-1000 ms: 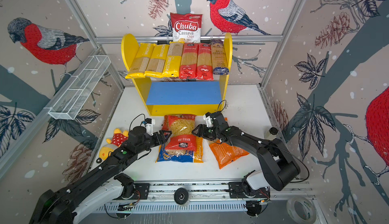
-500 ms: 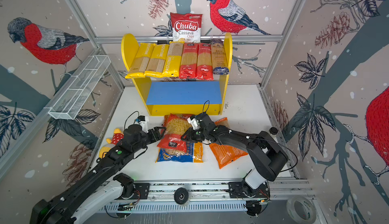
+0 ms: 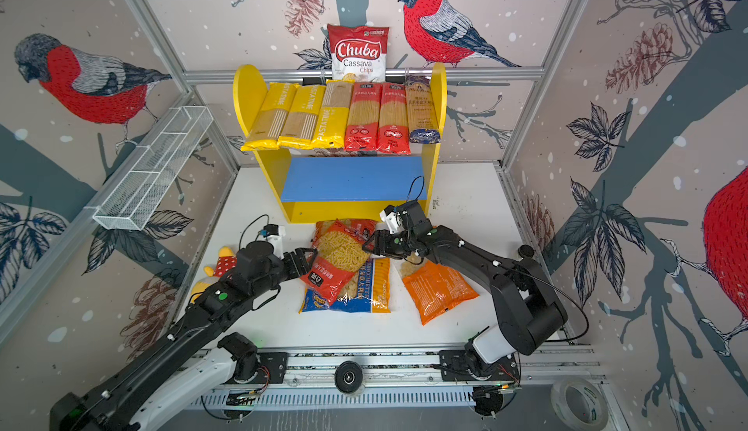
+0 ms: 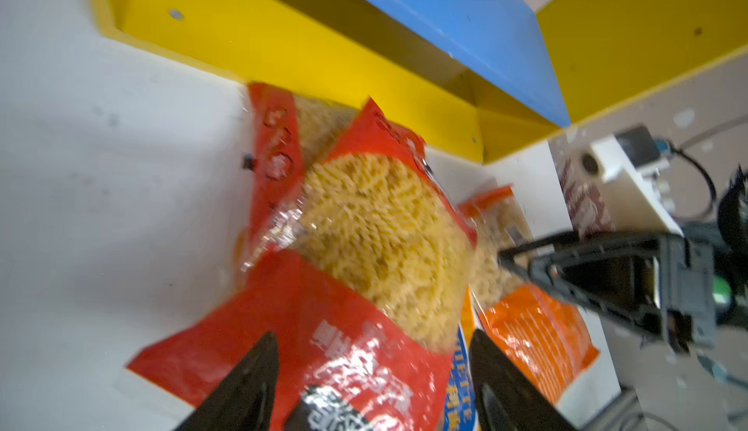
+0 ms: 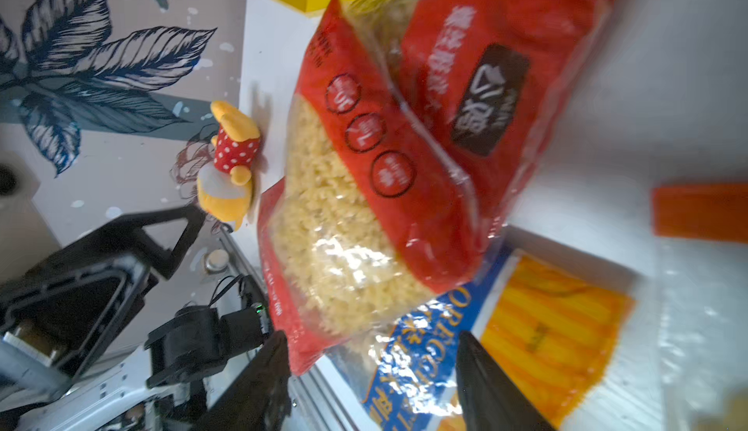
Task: Arrange pasta packages on shelves
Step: Rotate the pasta bag on the pasta bag.
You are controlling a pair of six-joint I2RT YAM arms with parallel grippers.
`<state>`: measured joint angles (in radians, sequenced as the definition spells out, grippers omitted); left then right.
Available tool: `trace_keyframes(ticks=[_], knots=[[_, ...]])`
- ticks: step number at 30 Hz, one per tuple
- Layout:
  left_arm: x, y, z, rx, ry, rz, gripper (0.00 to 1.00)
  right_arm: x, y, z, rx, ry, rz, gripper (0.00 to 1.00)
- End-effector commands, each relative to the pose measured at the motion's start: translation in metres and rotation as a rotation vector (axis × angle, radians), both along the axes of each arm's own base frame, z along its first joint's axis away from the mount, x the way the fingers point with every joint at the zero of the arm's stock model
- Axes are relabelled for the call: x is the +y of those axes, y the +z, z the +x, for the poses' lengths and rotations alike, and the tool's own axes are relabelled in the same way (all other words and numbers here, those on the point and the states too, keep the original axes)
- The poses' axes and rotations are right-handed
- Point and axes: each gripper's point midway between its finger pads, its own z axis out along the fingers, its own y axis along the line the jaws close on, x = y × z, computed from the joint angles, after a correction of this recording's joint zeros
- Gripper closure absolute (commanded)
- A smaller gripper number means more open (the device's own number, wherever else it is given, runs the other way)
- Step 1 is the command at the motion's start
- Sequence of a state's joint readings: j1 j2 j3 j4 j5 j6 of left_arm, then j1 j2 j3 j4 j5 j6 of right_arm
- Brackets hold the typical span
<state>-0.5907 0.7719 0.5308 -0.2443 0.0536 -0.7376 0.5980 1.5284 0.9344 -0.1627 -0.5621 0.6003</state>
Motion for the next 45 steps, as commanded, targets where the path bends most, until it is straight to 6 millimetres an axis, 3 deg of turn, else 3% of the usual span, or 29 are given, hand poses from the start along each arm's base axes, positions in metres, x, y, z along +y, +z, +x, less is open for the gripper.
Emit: trace_keyframes(ticks=[1, 5, 8, 11, 14, 17, 21, 23, 26, 29, 31, 35, 38, 39, 45], knots=[[-0.027, -0.006, -0.014, 0.020, -0.071, -0.044, 0.27, -0.008, -0.008, 0.021, -0.064, -0.043, -0.071, 0.30], [-0.038, -0.024, -0.027, 0.071, -0.110, -0.041, 0.27, 0.013, -0.018, 0.029, -0.060, 0.011, -0.069, 0.25], [-0.040, -0.026, -0.029, 0.074, -0.115, -0.059, 0.28, 0.033, -0.022, 0.023, -0.048, 0.074, -0.056, 0.29], [-0.035, -0.034, -0.029, 0.087, -0.089, -0.049, 0.29, 0.046, -0.021, 0.014, -0.049, 0.124, -0.046, 0.40], [-0.030, -0.037, -0.026, 0.081, -0.058, -0.044, 0.30, 0.050, -0.017, 0.008, -0.039, 0.135, -0.013, 0.63], [-0.026, -0.031, -0.023, 0.054, -0.039, -0.040, 0.30, 0.051, -0.010, 0.006, -0.021, 0.135, 0.033, 0.80], [-0.026, -0.013, -0.017, -0.006, -0.040, -0.037, 0.30, 0.054, 0.017, 0.005, -0.052, 0.120, 0.105, 0.94], [-0.030, 0.000, -0.014, -0.045, -0.055, -0.052, 0.30, 0.050, 0.029, 0.007, -0.072, 0.086, 0.149, 1.00], [-0.049, 0.024, -0.013, -0.101, -0.136, -0.103, 0.31, 0.032, 0.036, 0.013, -0.043, -0.012, 0.214, 1.00], [-0.085, 0.049, -0.023, -0.170, -0.266, -0.176, 0.31, 0.007, 0.036, 0.018, -0.006, -0.151, 0.257, 1.00], [-0.113, 0.054, -0.035, -0.182, -0.372, -0.199, 0.30, -0.008, 0.035, 0.018, 0.008, -0.229, 0.263, 1.00], [-0.152, 0.025, -0.056, -0.108, -0.541, -0.150, 0.30, -0.033, 0.033, 0.013, 0.038, -0.387, 0.305, 1.00], [-0.164, 0.000, -0.067, -0.050, -0.615, -0.126, 0.30, -0.036, 0.028, 0.005, 0.087, -0.453, 0.362, 1.00], [-0.165, -0.007, -0.068, -0.035, -0.623, -0.118, 0.30, -0.034, 0.038, 0.001, 0.080, -0.444, 0.396, 1.00], [-0.146, -0.052, -0.062, 0.043, -0.565, 0.032, 0.30, -0.002, 0.047, -0.029, 0.119, -0.315, 0.404, 1.00]])
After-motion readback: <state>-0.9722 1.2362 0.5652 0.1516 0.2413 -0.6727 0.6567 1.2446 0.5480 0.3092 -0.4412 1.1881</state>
